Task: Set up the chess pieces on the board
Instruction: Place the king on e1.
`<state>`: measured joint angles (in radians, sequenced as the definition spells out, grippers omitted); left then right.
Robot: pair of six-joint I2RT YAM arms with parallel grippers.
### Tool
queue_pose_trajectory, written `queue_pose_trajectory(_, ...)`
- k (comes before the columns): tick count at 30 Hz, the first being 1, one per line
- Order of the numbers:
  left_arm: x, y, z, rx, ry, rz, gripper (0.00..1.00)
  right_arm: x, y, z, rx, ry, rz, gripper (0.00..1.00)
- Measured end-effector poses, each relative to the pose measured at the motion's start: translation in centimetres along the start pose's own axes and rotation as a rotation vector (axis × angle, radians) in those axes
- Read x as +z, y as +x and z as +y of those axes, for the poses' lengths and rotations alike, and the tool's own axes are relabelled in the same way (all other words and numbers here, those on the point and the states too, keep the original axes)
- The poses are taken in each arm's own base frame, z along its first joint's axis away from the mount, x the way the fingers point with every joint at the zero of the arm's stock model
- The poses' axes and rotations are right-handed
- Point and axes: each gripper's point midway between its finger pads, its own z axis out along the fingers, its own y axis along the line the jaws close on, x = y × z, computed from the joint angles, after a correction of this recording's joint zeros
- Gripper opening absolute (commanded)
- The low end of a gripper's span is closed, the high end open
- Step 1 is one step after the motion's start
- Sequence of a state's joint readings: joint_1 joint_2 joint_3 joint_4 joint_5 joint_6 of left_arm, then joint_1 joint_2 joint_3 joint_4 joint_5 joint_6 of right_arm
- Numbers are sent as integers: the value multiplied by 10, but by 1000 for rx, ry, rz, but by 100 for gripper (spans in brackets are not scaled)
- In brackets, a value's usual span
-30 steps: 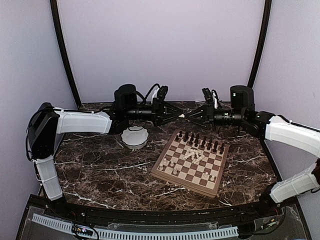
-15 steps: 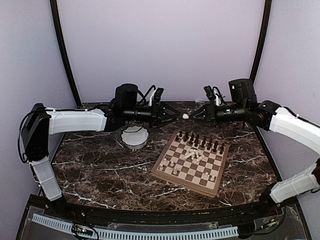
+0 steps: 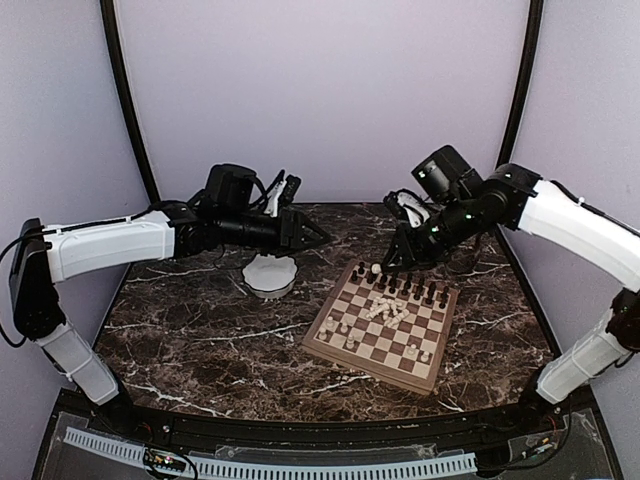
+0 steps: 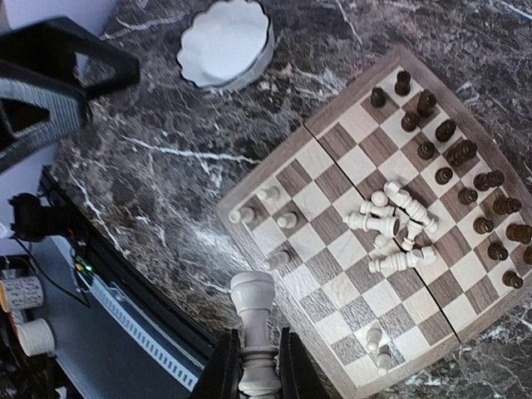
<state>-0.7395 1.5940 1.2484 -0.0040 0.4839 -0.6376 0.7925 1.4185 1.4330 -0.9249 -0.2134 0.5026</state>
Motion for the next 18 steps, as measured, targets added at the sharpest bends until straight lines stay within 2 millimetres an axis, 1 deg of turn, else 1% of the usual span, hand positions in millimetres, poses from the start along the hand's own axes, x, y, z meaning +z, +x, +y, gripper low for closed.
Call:
queue_pose_trajectory(3, -2, 5, 14, 7, -62, 15, 52, 20, 17, 0, -56, 90, 120, 2)
queue_pose_trajectory(4, -2, 6, 18, 9, -79, 19, 52, 26, 23, -3, -70, 127, 164, 2)
queue_pose_trajectory(5, -3, 7, 21, 12, -93, 21, 52, 32, 32, 1, -98, 145, 202, 2)
queue_pose_trajectory(6, -4, 8, 25, 14, -108, 24, 52, 36, 40, 0, -122, 176, 247, 1)
queue_pose_trajectory(10, -9, 9, 30, 27, -136, 24, 52, 53, 69, -6, -204, 285, 405, 1)
queue_pose_trajectory(14, -15, 9, 31, 43, -147, 18, 52, 63, 88, -15, -246, 351, 511, 1)
queue_pose_trajectory(18, -19, 12, 33, 49, -157, 18, 52, 66, 97, -21, -258, 379, 564, 1)
